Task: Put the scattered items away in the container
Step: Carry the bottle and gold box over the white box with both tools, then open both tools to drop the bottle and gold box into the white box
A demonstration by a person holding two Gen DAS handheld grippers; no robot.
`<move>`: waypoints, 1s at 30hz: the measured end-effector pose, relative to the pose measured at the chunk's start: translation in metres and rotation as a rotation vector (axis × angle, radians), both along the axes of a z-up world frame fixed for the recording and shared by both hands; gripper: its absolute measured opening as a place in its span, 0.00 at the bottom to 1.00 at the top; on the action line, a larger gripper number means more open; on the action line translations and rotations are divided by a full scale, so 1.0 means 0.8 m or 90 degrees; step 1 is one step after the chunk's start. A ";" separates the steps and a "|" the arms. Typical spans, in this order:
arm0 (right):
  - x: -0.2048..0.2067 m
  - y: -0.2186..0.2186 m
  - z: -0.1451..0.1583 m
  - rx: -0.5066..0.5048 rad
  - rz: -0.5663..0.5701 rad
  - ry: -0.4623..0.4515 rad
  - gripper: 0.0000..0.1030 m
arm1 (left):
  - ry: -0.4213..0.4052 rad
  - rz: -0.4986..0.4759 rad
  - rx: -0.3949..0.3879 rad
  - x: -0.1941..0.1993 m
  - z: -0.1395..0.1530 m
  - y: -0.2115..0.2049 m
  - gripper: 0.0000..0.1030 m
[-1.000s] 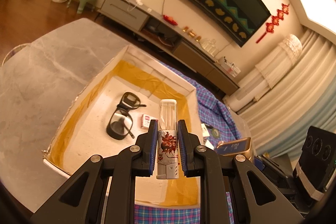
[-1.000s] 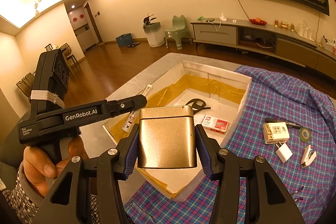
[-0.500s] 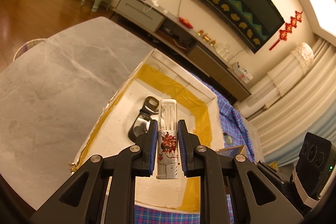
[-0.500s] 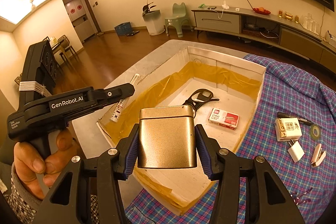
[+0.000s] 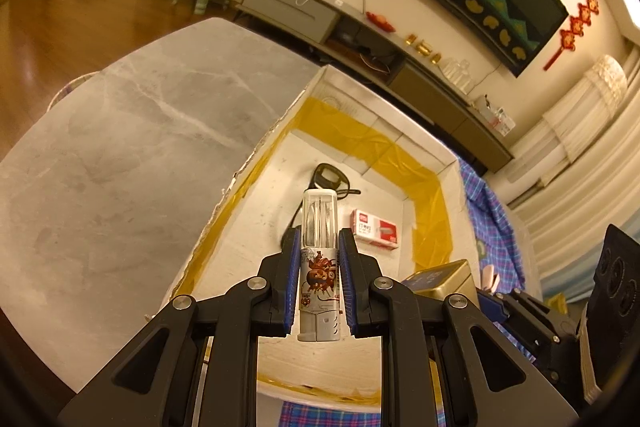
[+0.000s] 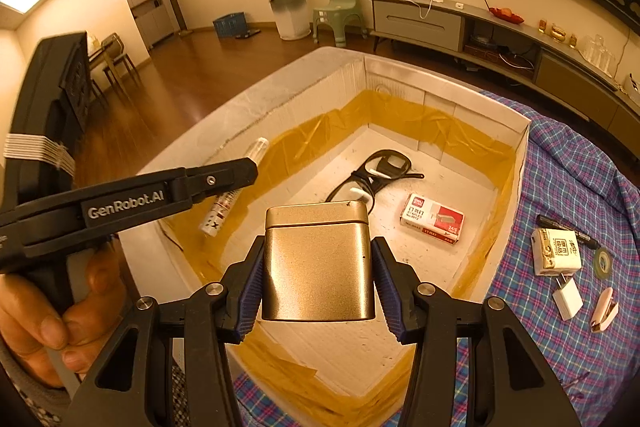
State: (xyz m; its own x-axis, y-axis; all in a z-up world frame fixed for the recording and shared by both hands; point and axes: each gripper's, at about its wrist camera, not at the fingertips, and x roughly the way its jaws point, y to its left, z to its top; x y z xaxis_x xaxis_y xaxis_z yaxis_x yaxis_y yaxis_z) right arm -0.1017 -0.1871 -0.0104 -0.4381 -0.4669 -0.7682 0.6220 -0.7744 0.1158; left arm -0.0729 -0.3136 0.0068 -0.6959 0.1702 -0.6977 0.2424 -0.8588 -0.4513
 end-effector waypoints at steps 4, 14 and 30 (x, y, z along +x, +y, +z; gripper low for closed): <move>-0.004 -0.008 -0.008 0.022 0.004 -0.002 0.50 | -0.010 -0.002 -0.009 -0.003 -0.004 0.002 0.19; -0.012 -0.029 -0.026 0.085 0.011 -0.010 0.50 | -0.029 -0.008 -0.039 -0.010 -0.013 0.006 0.19; -0.022 -0.033 -0.038 0.095 0.008 -0.046 0.51 | -0.042 -0.009 -0.032 -0.014 -0.020 0.003 0.19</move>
State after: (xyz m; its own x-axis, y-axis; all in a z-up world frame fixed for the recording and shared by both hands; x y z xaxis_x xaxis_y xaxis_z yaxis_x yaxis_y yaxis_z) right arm -0.1190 -0.2138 -0.0409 -0.3742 -0.3501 -0.8587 0.6265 -0.7781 0.0442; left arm -0.0838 -0.3108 -0.0095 -0.6463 0.1429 -0.7496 0.2575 -0.8838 -0.3905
